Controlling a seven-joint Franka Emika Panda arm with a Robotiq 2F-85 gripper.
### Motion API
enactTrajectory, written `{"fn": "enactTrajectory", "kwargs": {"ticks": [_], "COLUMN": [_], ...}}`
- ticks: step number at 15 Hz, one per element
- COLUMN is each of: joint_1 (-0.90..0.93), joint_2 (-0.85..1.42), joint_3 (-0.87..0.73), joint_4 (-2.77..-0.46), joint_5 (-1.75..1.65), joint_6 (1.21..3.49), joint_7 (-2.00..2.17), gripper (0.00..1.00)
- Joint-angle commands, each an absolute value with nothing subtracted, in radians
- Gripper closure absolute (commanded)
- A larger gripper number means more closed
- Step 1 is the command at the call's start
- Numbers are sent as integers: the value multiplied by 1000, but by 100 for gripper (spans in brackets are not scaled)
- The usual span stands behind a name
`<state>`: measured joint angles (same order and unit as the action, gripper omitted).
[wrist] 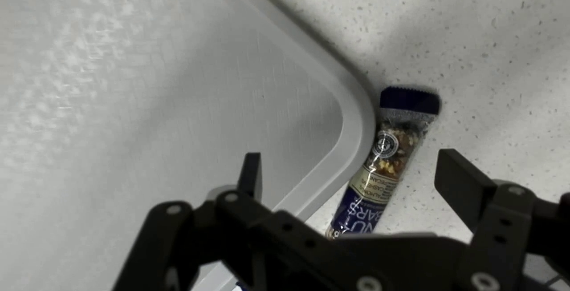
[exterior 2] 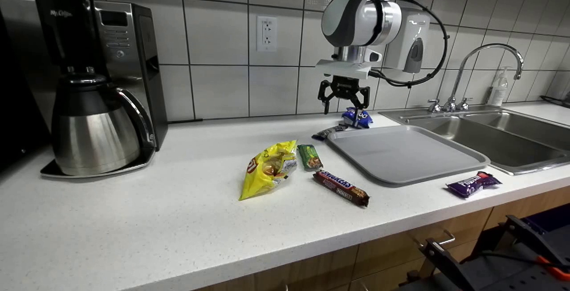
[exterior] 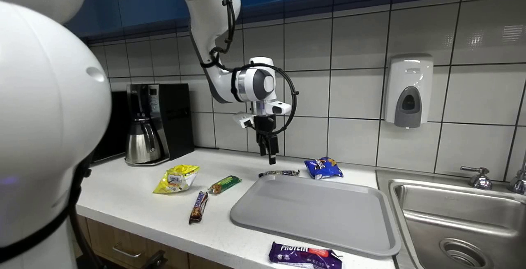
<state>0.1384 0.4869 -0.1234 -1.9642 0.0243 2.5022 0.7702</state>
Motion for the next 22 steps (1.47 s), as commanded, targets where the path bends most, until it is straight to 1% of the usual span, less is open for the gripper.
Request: {"fn": "enactTrajectory", "kwargs": {"ticks": [1, 10, 22], "joint_1": [104, 92, 78], "joint_2": [364, 167, -90], "joint_3": [-85, -68, -46], "joint_4": [-2107, -2315, -2558], "joint_5": [67, 121, 109], "joint_6": [2515, 2505, 2496], "joint_7": [683, 545, 325], "gripper": [0, 0, 0]}}
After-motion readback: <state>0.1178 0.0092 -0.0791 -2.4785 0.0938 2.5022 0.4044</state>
